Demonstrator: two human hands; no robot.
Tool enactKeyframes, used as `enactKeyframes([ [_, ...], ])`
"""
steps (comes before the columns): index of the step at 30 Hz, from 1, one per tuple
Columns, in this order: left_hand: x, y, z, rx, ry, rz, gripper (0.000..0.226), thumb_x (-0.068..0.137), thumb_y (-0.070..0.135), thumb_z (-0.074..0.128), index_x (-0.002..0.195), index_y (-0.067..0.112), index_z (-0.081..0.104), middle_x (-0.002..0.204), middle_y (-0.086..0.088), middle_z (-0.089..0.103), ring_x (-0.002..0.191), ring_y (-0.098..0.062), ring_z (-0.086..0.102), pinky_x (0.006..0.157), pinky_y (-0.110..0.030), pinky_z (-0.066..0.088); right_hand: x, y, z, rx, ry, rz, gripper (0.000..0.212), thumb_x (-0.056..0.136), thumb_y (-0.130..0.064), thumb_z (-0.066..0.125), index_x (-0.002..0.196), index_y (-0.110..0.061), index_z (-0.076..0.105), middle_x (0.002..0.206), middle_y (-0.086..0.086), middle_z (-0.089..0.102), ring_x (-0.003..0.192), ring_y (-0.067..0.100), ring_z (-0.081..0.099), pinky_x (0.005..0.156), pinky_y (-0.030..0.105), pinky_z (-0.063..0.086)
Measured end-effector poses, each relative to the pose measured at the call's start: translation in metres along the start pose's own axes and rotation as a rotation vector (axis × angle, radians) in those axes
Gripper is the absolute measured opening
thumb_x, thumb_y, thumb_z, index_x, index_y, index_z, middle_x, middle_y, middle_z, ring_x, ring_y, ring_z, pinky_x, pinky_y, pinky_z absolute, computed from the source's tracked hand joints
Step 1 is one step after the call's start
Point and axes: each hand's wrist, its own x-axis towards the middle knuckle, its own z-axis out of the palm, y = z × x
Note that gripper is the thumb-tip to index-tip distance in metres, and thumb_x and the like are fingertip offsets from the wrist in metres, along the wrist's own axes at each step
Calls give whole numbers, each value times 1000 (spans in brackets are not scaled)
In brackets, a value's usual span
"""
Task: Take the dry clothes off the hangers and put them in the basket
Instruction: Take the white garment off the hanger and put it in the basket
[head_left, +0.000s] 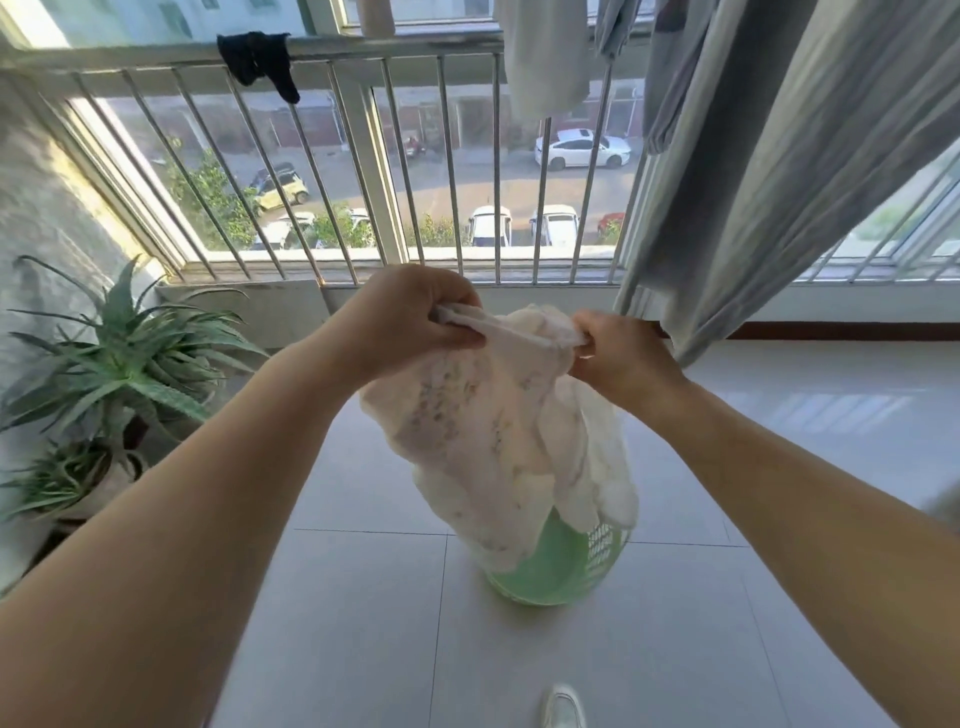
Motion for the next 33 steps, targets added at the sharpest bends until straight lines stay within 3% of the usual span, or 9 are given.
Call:
enactKeyframes([
  [3,14,6,8,29,14,26,12,75,19,74,86,14,70,69,7,60,65,-9,53,62,-8,36,5,9,-1,89,-186,-19,46,67,-37,81,99,-18,54,91,-7,59,84,15,55,61,20,39],
  [6,24,10,17,49,8,36,14,76,19,73,88,12,71,75,0,64,70,-14,56,67,-22,41,6,15,4,167,-247,-21,61,57,-45,84,107,-22,57,100,-6,64,90,15,59,77,32,51],
  [10,34,9,33,34,2,22,15,76,19,73,89,13,71,74,4,61,72,-14,57,70,-25,43,7,23,15,252,-164,-42,52,62,-51,78,100,-17,66,92,-1,68,82,17,61,72,35,53],
  [15,40,2,51,20,-75,-33,16,77,22,72,92,17,71,74,5,63,71,-15,60,71,-28,49,18,41,38,629,-109,118,19,76,-16,72,87,-2,66,81,8,64,77,25,59,74,45,52],
  [18,43,-8,61,-3,-149,-60,17,75,20,74,91,15,68,74,2,63,72,-16,58,70,-28,47,27,49,47,780,-109,223,19,70,-21,70,84,-10,63,81,5,62,79,22,56,72,43,50],
  [23,56,-35,80,45,-335,-171,41,74,16,75,111,21,58,94,2,57,87,-17,54,78,-27,44,34,54,57,709,-97,251,24,69,-23,62,88,-14,51,80,0,55,78,18,50,68,36,45],
  [25,63,-48,91,123,-371,-171,27,77,14,70,102,13,61,91,-4,59,84,-19,52,74,-28,43,37,60,63,626,-135,240,17,77,-17,61,93,-12,59,82,0,59,83,23,55,76,39,48],
  [28,76,-69,109,172,-350,-126,10,78,12,64,74,13,55,77,-4,53,77,-24,49,65,-29,36,45,67,75,518,-155,270,16,86,-8,53,73,-15,59,73,2,56,77,22,53,70,35,45],
  [33,90,-102,146,27,-246,-104,16,79,2,53,86,11,64,77,-1,51,75,-24,47,63,-29,38,62,72,89,358,-175,306,22,86,-6,49,94,2,68,88,15,68,83,29,59,79,40,49],
])
